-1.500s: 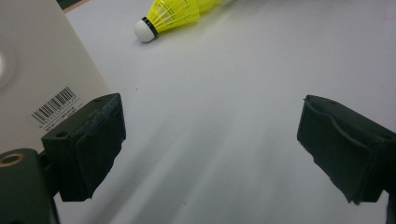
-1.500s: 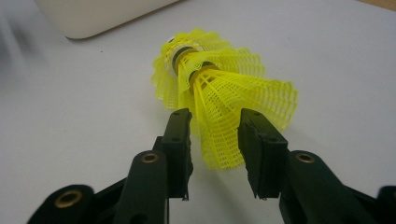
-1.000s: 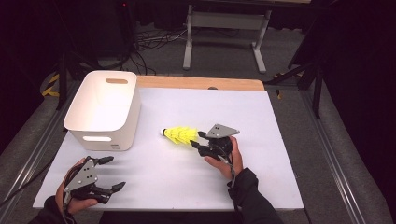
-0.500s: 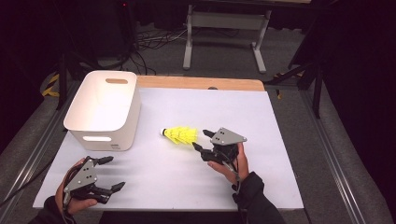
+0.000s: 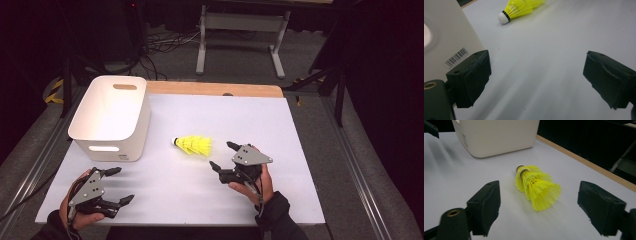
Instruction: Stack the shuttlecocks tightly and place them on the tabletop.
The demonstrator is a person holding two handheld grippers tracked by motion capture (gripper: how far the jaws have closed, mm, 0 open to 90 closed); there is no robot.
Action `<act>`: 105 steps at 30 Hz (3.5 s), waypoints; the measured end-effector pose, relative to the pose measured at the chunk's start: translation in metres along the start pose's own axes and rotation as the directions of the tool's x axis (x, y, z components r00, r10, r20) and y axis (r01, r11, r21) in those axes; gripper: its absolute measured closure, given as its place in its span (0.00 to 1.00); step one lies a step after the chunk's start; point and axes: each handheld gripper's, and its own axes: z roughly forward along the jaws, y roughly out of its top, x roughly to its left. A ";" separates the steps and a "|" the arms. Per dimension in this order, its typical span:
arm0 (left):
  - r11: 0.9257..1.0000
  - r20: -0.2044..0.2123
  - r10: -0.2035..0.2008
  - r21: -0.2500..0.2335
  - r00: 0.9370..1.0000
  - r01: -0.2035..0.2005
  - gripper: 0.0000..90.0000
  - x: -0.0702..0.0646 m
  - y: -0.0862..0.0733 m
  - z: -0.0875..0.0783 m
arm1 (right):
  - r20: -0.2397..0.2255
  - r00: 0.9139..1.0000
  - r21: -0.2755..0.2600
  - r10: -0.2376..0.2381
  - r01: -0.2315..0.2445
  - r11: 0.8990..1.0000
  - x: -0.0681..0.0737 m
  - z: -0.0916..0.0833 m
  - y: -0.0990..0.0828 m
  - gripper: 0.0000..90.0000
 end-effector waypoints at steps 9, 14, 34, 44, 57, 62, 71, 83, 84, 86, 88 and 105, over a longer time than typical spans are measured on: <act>1.000 -0.001 -0.005 -0.016 1.000 0.005 0.09 0.001 0.000 -0.001 | 0.034 0.999 -0.012 -0.028 0.029 1.000 0.003 -0.013 -0.013 0.13; 1.000 -0.002 -0.005 -0.016 1.000 0.005 0.09 0.001 -0.001 -0.001 | 0.037 0.999 0.004 -0.037 0.037 0.999 0.004 -0.015 -0.020 0.13; 1.000 0.003 -0.002 -0.021 1.000 0.002 0.06 0.002 0.000 0.001 | 0.013 1.000 0.055 -0.029 0.028 0.998 0.008 -0.006 -0.040 0.13; 1.000 -0.003 0.013 -0.009 1.000 -0.013 0.06 -0.001 0.002 0.005 | -0.007 1.000 0.065 0.020 -0.020 0.998 0.006 0.009 -0.033 0.13; 1.000 0.002 0.013 -0.013 1.000 -0.013 0.06 -0.001 0.002 0.005 | -0.109 0.989 0.159 0.105 -0.087 0.983 0.008 0.058 -0.022 0.13; 1.000 0.002 0.016 -0.012 1.000 -0.016 0.06 -0.001 0.002 0.006 | -0.121 0.978 0.202 0.171 -0.144 0.969 0.003 0.078 -0.020 0.13; 1.000 0.004 0.013 -0.008 1.000 -0.013 0.07 -0.001 0.002 0.007 | -0.163 0.967 0.243 0.196 -0.153 0.958 0.012 0.106 -0.009 0.13; 1.000 0.017 0.019 0.007 1.000 -0.019 0.08 -0.002 0.002 0.009 | -0.011 0.963 0.266 0.271 -0.258 0.929 0.010 0.135 0.001 0.38; 1.000 0.020 0.021 0.009 1.000 -0.021 0.08 -0.002 0.002 0.009 | 0.001 0.965 0.270 0.261 -0.251 0.930 0.008 0.139 0.003 0.42; 1.000 0.021 0.020 0.011 1.000 -0.020 0.08 -0.003 0.002 0.010 | 0.020 0.967 0.277 0.255 -0.250 0.928 0.006 0.143 0.006 0.55; 1.000 0.022 0.020 0.010 1.000 -0.020 0.08 -0.003 0.002 0.010 | 0.032 0.965 0.284 0.262 -0.260 0.923 0.003 0.148 0.007 0.67; 1.000 0.022 0.018 0.014 1.000 -0.019 0.08 -0.002 0.002 0.010 | 0.046 0.977 0.241 0.209 -0.214 0.947 -0.004 0.146 0.012 0.92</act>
